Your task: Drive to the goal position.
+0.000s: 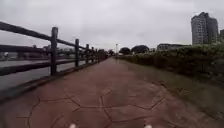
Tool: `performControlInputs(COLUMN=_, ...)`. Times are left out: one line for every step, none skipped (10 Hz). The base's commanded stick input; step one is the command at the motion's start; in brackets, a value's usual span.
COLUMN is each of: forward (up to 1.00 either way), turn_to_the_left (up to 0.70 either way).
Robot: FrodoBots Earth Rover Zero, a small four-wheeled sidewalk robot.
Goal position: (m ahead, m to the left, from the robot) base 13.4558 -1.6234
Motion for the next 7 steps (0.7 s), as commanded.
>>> performControlInputs(forward=1.0, turn_to_the_left=0.0)
performControlInputs(forward=1.0, turn_to_the_left=0.0)
performControlInputs(forward=1.0, turn_to_the_left=0.0)
performControlInputs(forward=1.0, turn_to_the_left=0.0)
performControlInputs(forward=1.0, turn_to_the_left=0.0)
performControlInputs(forward=1.0, turn_to_the_left=0.0)
performControlInputs(forward=1.0, turn_to_the_left=0.0)
